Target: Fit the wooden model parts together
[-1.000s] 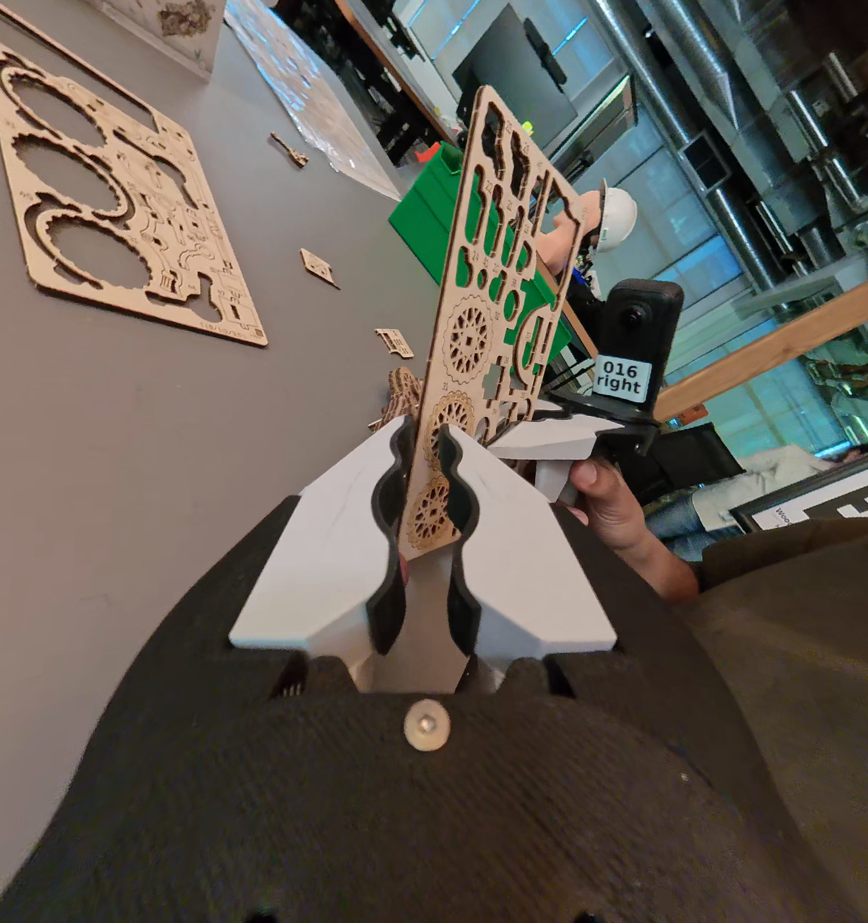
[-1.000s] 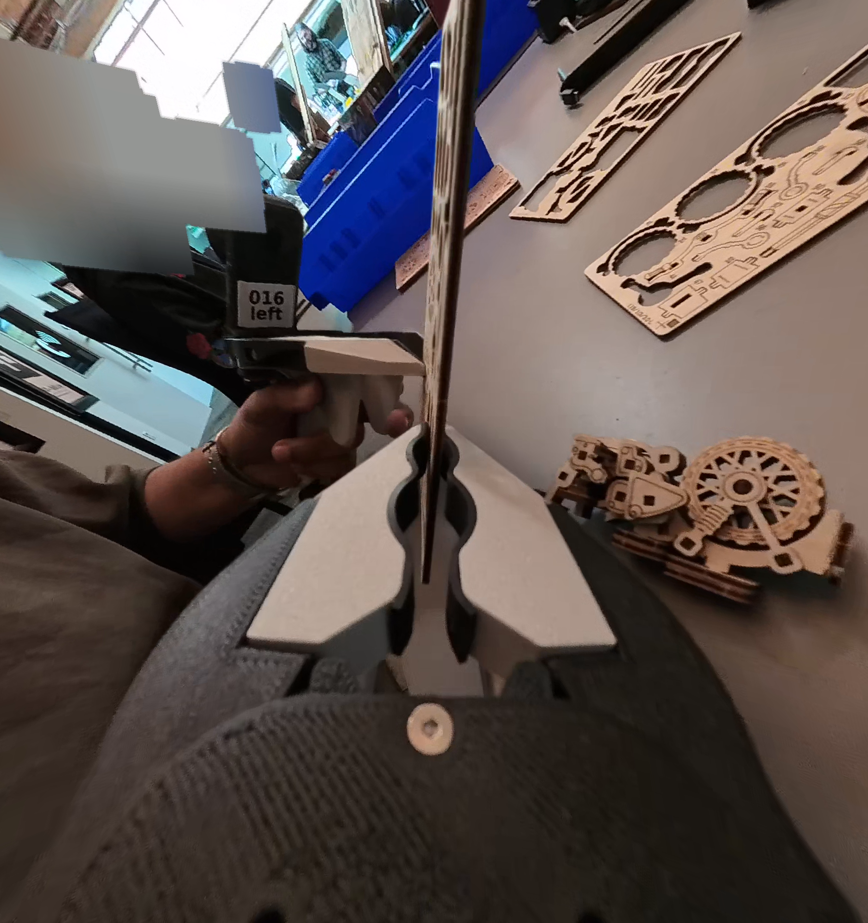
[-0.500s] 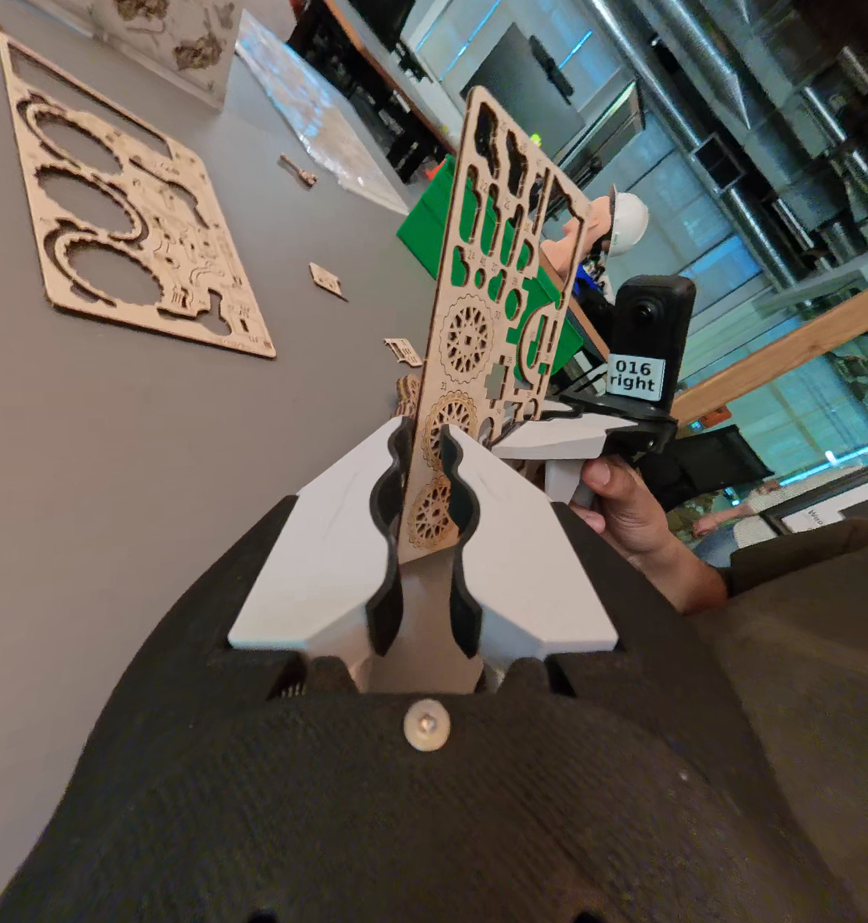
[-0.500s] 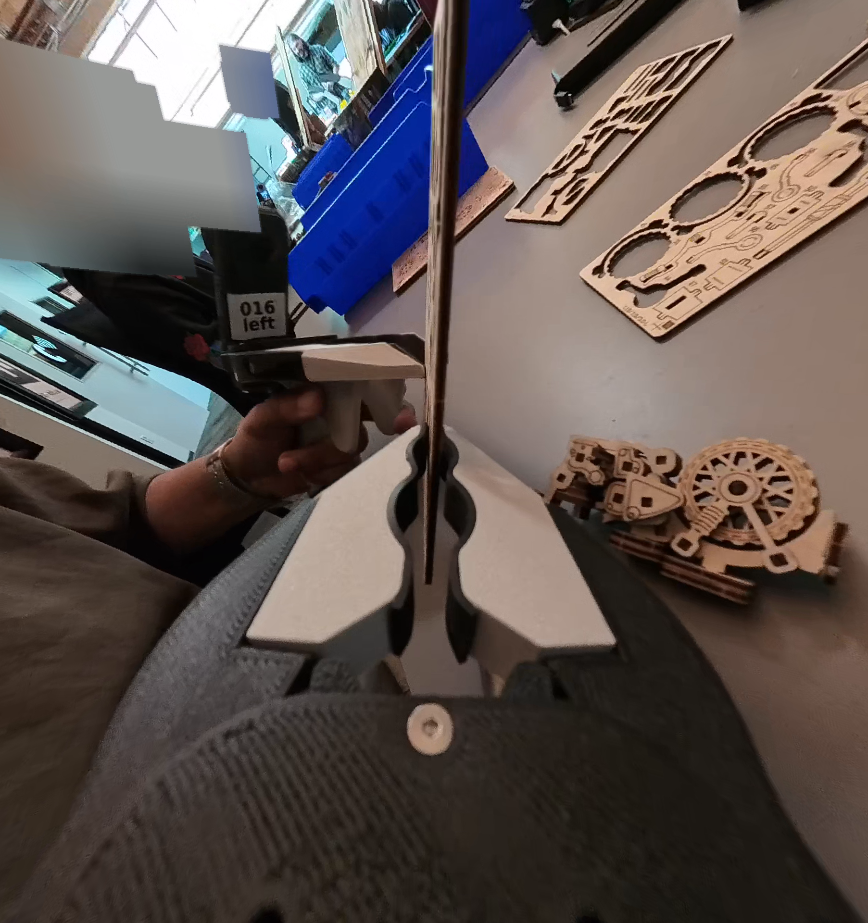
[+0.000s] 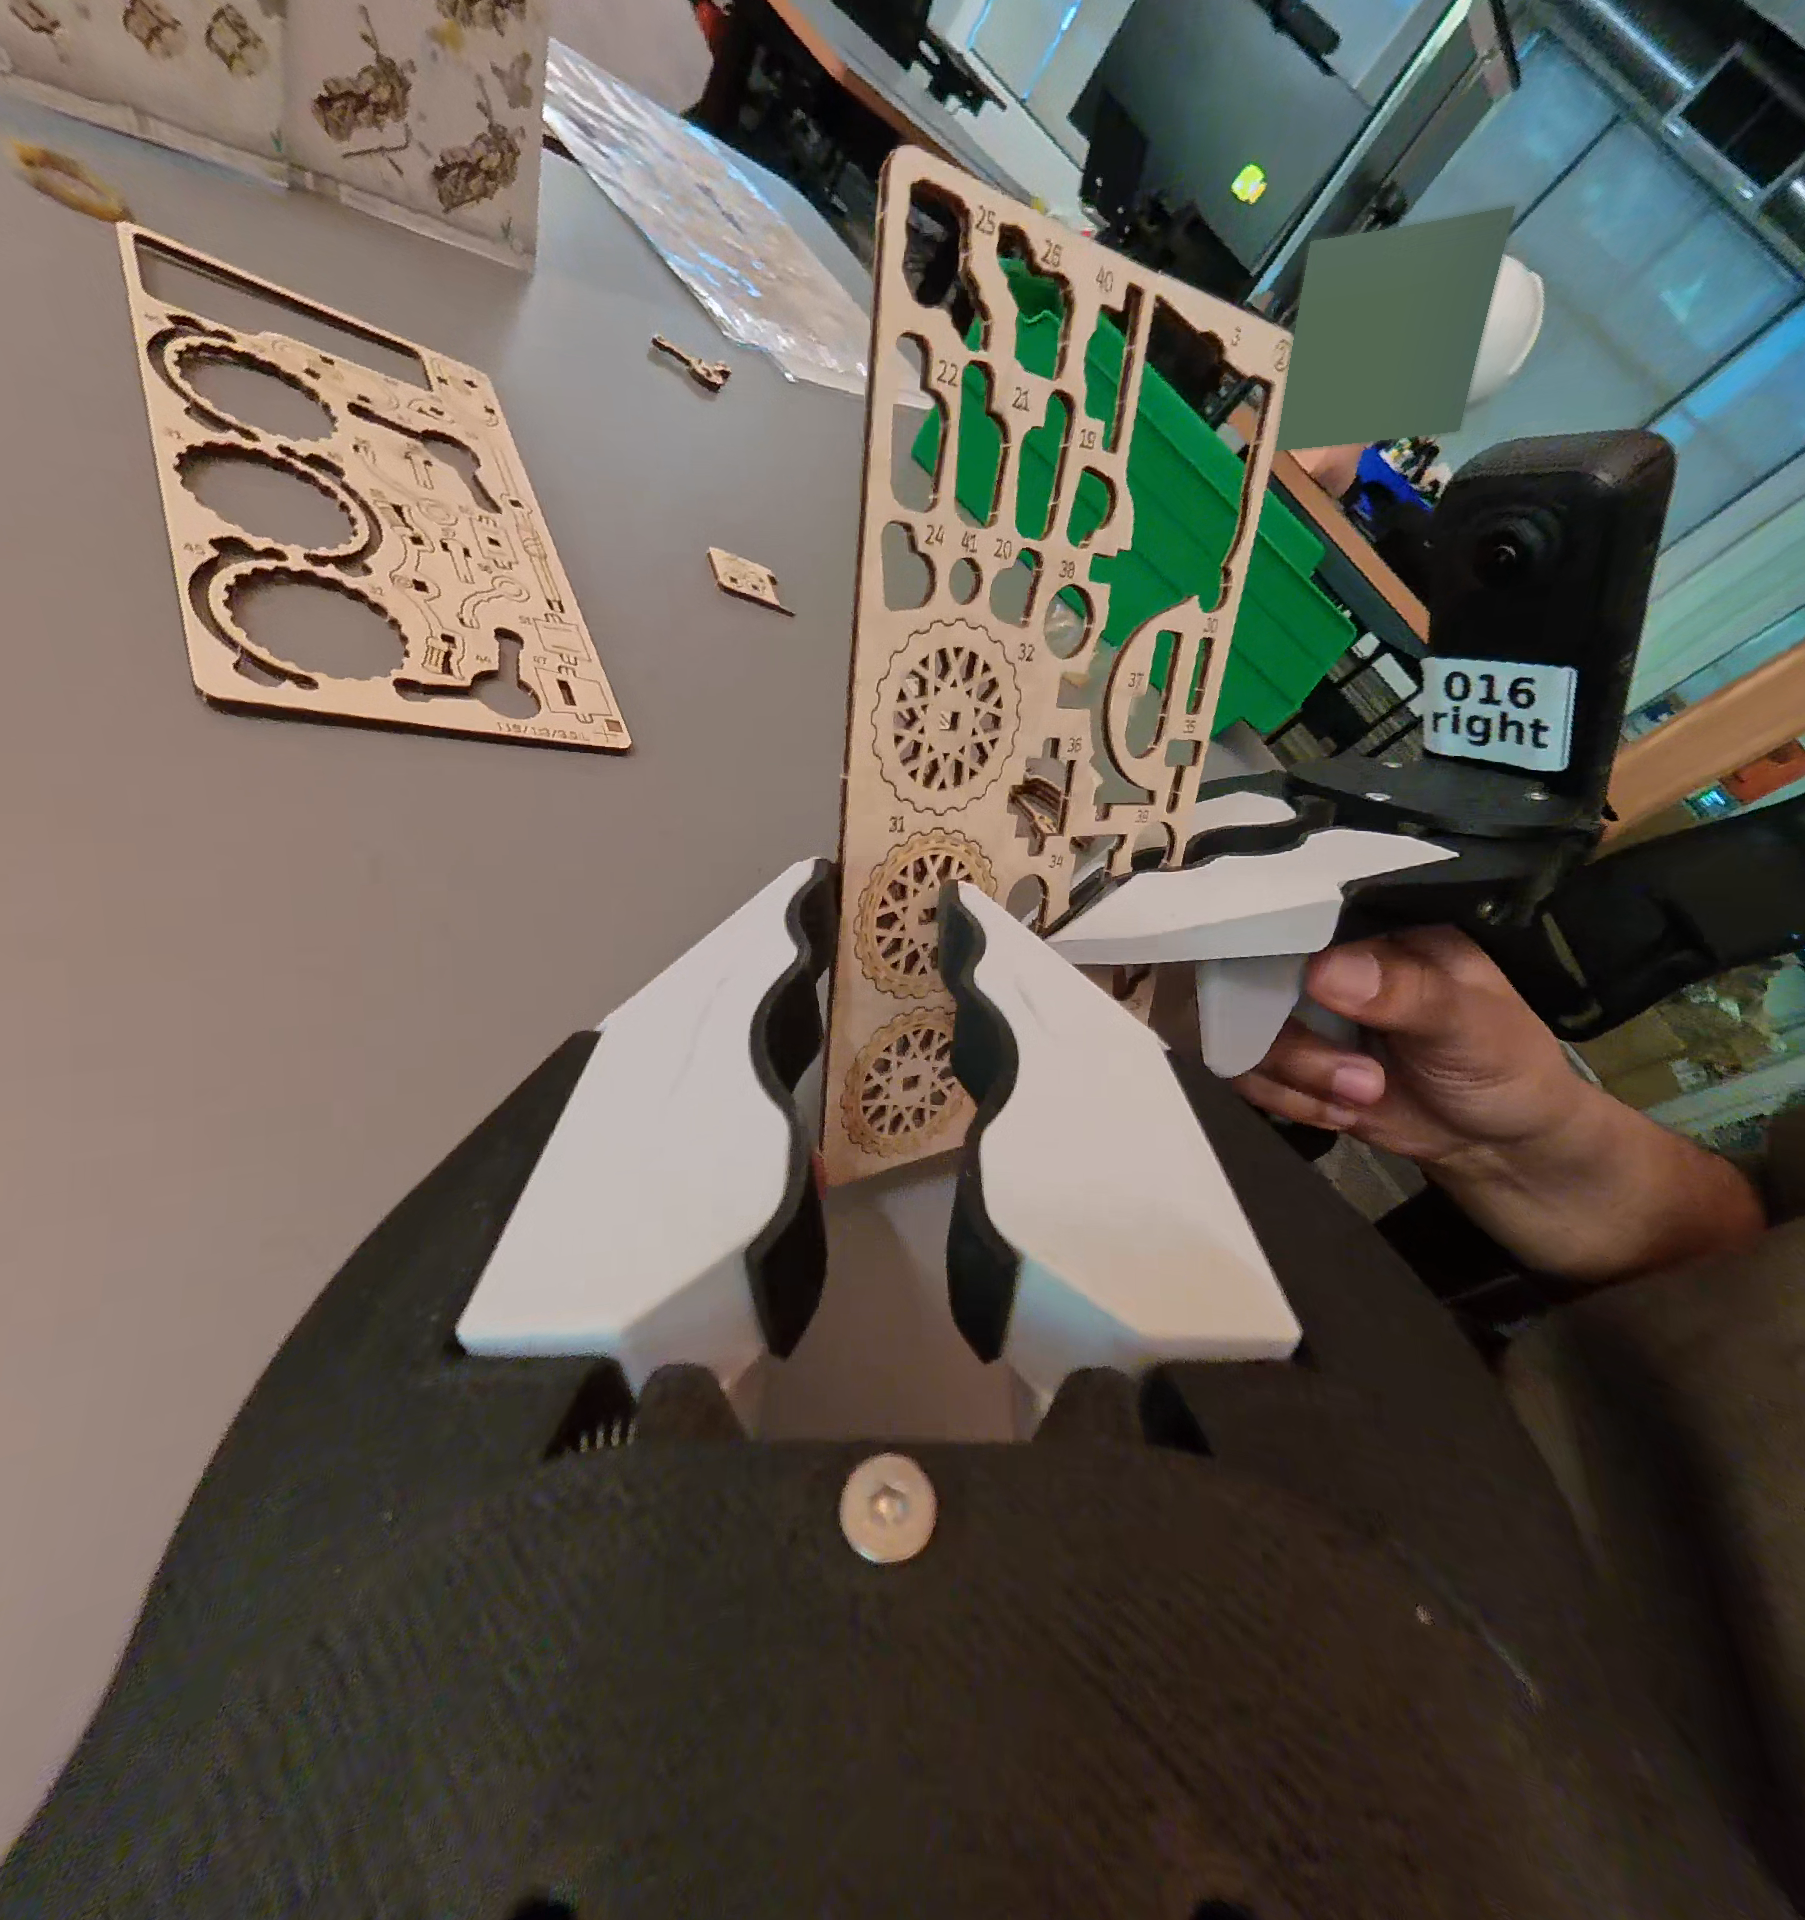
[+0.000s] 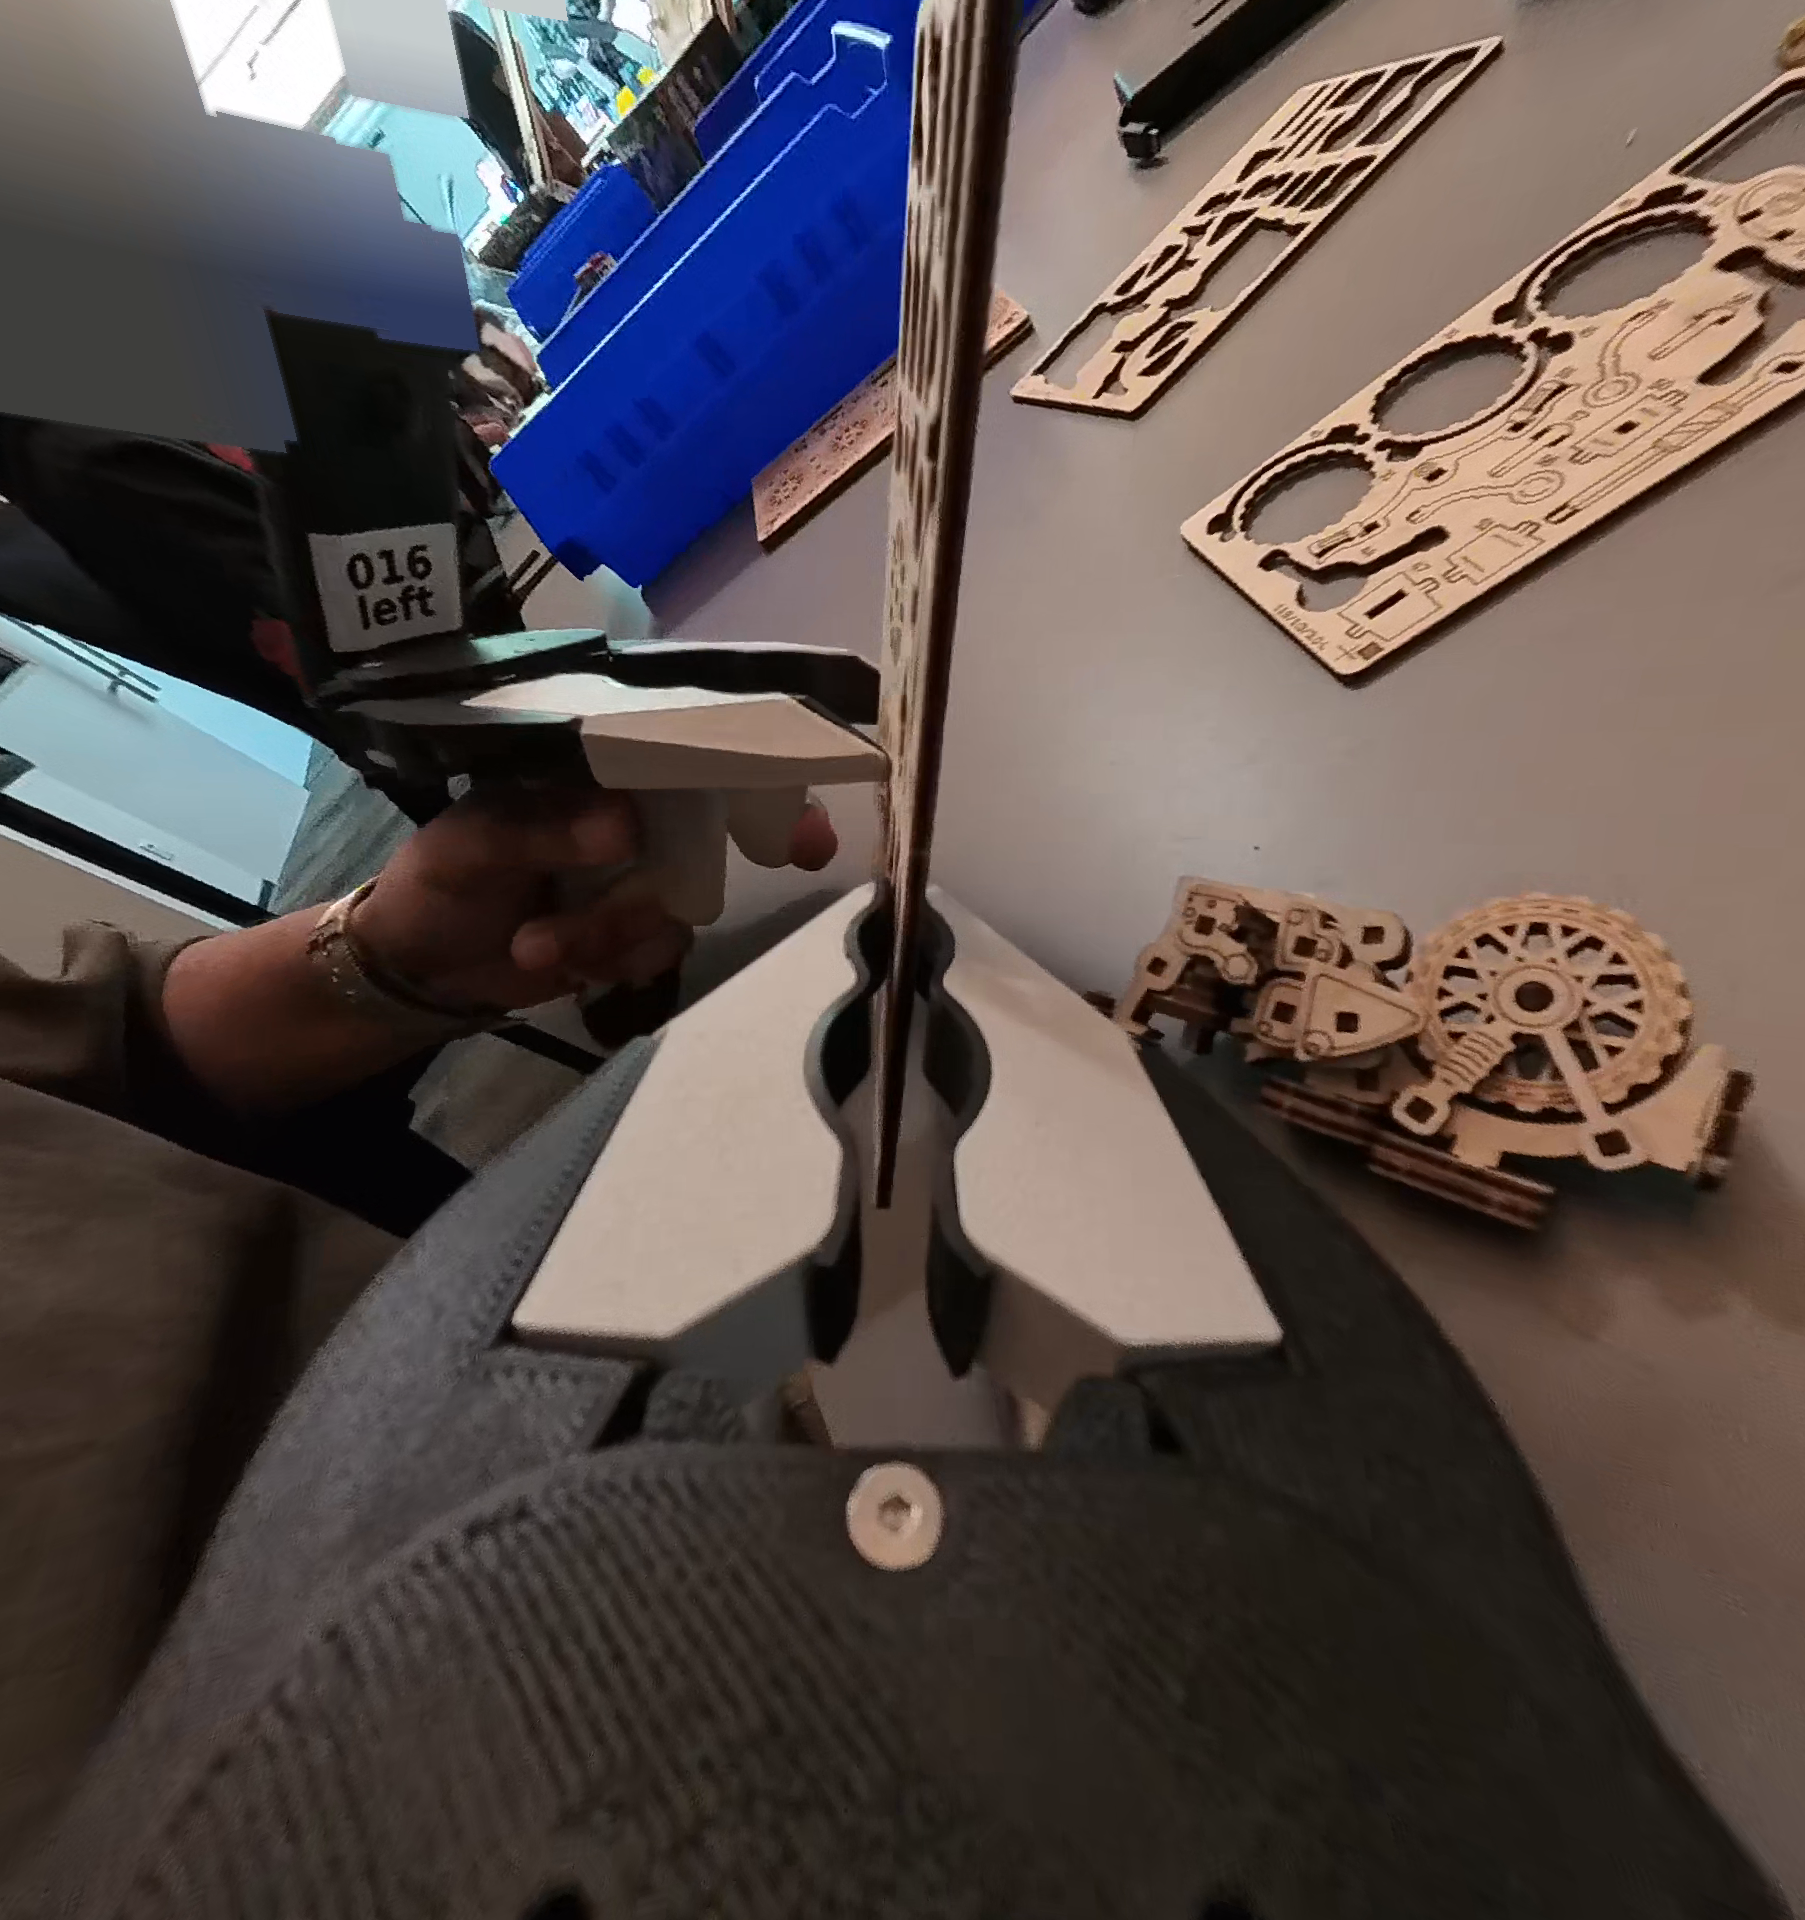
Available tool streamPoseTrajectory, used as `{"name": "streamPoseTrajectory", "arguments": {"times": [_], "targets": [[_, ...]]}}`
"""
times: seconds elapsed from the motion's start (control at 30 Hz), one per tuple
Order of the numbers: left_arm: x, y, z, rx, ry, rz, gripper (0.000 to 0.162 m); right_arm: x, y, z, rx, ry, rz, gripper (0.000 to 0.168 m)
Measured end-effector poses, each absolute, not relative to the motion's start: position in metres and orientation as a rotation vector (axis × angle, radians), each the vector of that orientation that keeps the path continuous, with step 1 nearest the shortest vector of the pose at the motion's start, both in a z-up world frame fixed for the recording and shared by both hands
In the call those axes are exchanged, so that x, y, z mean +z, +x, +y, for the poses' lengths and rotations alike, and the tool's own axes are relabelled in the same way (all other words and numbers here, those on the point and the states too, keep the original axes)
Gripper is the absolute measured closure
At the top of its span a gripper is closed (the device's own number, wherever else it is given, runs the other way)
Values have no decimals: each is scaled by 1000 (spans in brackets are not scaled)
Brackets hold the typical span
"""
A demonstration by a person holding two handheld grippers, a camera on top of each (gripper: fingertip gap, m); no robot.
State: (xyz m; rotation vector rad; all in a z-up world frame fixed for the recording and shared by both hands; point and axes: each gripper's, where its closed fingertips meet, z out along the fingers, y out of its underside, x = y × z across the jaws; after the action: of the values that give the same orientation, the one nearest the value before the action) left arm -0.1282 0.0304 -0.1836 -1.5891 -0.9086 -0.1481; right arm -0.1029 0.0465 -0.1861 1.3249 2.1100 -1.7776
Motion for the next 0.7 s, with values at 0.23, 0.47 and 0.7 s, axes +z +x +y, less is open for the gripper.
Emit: {"name": "streamPoseTrajectory", "arguments": {"times": [0.23, 0.47, 0.7], "targets": [[-190, -128, 30, -166, -1585, -970, 145, -191, -103, 46, -1752, 1342, 2112, 167], [-192, -128, 29, -211, -1564, -1003, 145, -192, -102, 45, -1747, 1346, 2100, 167], [-189, -129, 28, -254, -1506, -1038, 145, -188, -102, 44, -1769, 1332, 2076, 167]]}}
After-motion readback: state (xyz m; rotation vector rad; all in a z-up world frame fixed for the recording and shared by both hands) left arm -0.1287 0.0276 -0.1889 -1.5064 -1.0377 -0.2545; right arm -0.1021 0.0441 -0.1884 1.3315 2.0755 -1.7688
